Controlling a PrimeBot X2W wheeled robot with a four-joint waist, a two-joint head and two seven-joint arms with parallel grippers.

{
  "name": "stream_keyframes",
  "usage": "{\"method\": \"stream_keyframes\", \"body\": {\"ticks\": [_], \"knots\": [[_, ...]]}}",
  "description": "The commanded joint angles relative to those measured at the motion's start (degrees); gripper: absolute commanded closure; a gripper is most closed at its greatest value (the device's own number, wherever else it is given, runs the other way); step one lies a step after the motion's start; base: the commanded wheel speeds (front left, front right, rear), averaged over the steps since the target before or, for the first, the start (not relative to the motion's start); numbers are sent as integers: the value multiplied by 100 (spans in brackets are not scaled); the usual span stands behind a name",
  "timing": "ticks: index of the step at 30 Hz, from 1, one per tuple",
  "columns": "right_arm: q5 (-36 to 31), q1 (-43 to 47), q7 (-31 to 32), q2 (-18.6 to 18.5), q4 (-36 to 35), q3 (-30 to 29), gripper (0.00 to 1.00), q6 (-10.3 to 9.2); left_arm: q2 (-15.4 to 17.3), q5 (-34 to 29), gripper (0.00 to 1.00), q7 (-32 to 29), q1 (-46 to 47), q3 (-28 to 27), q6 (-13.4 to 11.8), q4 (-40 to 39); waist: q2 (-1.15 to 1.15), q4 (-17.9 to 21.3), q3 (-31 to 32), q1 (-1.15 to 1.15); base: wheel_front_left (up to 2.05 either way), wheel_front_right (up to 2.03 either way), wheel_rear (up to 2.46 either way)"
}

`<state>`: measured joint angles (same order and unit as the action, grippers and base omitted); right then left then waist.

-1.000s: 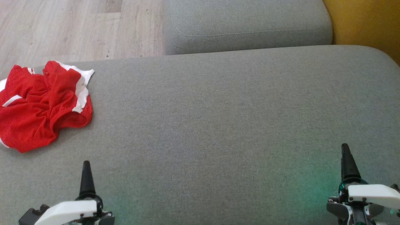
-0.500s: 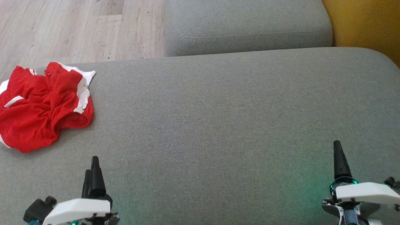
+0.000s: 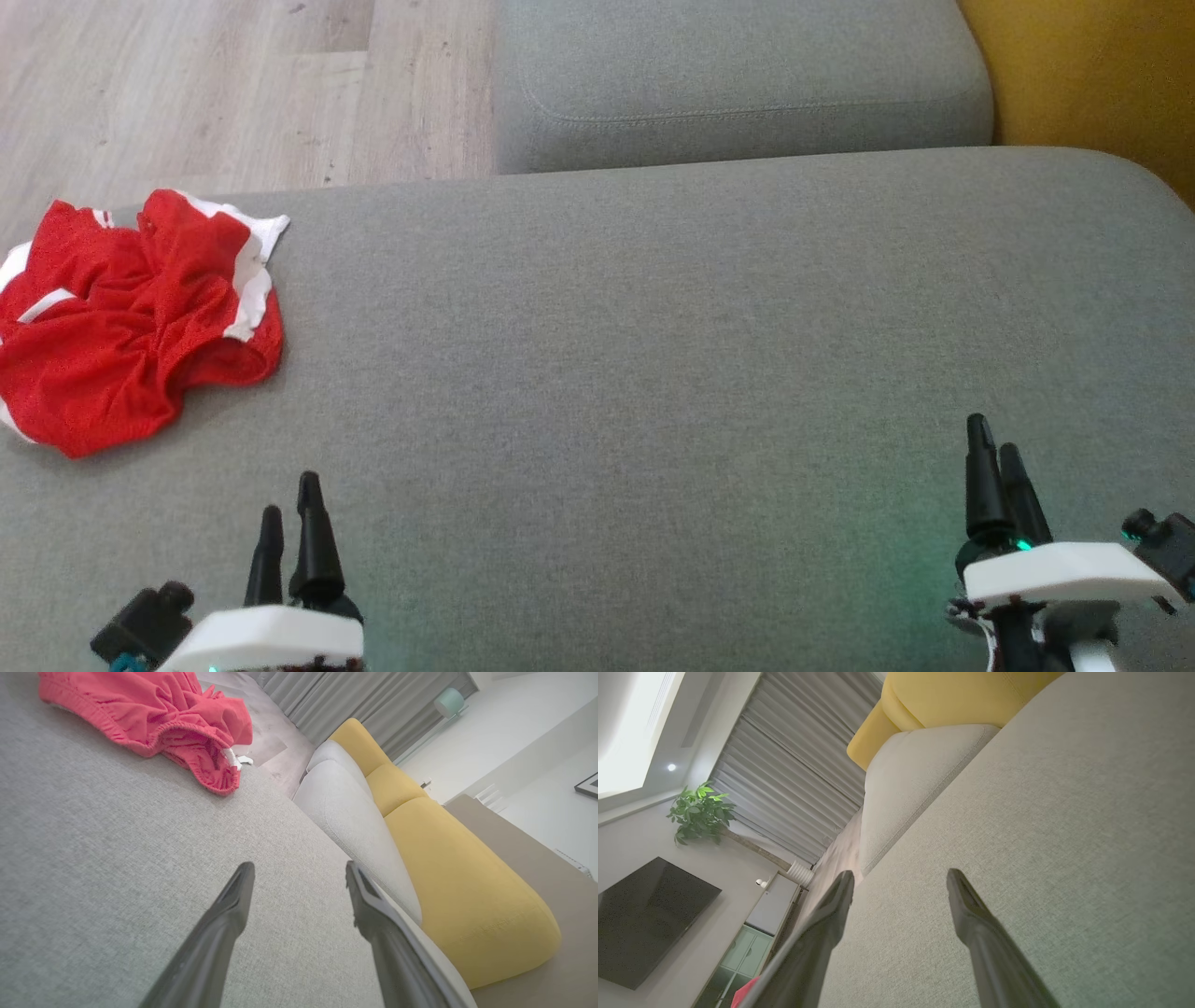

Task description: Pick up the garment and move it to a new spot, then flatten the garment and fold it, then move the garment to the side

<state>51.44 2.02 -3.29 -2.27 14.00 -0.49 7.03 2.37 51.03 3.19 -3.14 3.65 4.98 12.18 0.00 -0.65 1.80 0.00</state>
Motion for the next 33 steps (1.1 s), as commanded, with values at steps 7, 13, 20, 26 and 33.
{"method": "stream_keyframes", "body": {"ticks": [7, 13, 20, 26, 33], "knots": [[-701, -98, -199, -36, -168, 208, 0, 25, 48, -715, 0, 202, 52, 17, 12, -194, 0, -4, 31, 0, 0, 0, 0], [-1151, -125, -300, -38, -85, 287, 0, 27, 51, -1139, 0, 304, 30, 61, 4, -84, 0, -4, 51, 0, 0, 0, 0], [-1692, -144, -418, -41, -49, 385, 0, 30, 53, -1630, 0, 423, 13, 125, -10, -16, 0, -9, 66, 0, 0, 0, 0], [-2246, -136, -537, -45, -61, 475, 0, 32, 53, -2052, 0, 542, -17, 193, -11, 56, 0, -13, 89, 0, 0, 0, 0], [-2757, -110, -655, -48, -60, 564, 0, 35, 53, -2458, 0, 661, -45, 251, -14, 181, 0, -16, 127, 0, 0, 0, 0]]}}
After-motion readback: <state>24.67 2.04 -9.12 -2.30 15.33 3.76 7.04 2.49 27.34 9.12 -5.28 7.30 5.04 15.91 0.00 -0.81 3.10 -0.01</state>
